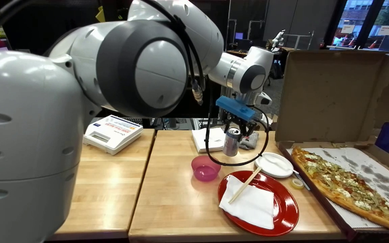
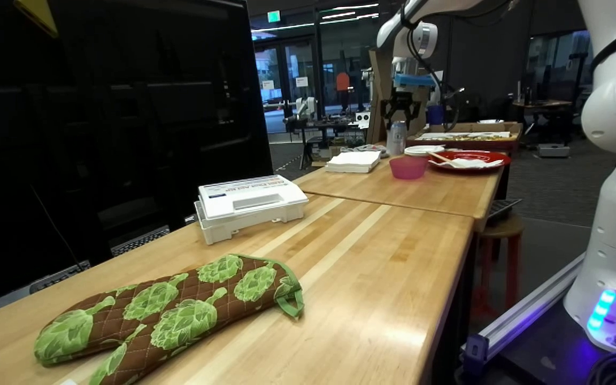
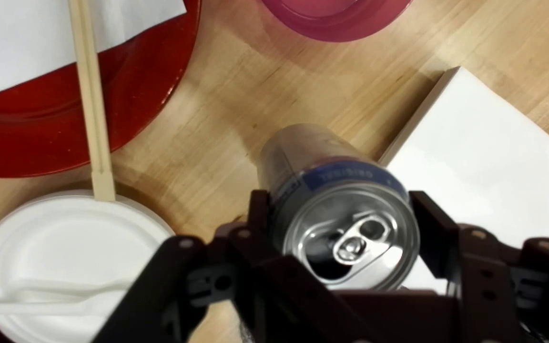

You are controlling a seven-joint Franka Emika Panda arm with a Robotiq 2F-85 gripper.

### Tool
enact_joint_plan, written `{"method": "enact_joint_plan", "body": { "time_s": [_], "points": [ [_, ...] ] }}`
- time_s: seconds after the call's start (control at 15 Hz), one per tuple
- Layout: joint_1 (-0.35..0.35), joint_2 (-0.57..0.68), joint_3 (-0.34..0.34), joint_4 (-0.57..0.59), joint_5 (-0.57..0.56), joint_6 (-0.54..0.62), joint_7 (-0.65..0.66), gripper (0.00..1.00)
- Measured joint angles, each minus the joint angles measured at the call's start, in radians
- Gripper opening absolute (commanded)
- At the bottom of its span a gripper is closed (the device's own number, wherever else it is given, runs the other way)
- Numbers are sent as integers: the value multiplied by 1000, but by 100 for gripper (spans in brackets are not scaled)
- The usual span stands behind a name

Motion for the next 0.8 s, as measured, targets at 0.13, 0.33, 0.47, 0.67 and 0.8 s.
{"method": "enact_joint_plan", "body": {
  "time_s": [0.13,0.33,0.47,0.67,0.8],
  "points": [
    [0,13,3,10,-5,0,6,46],
    [0,27,5,22,-13,-1,10,46],
    [0,32,6,28,-15,-4,14,46],
    [0,38,6,37,-18,-16,21,46],
    [0,40,6,43,-20,-26,24,46]
  ]
}}
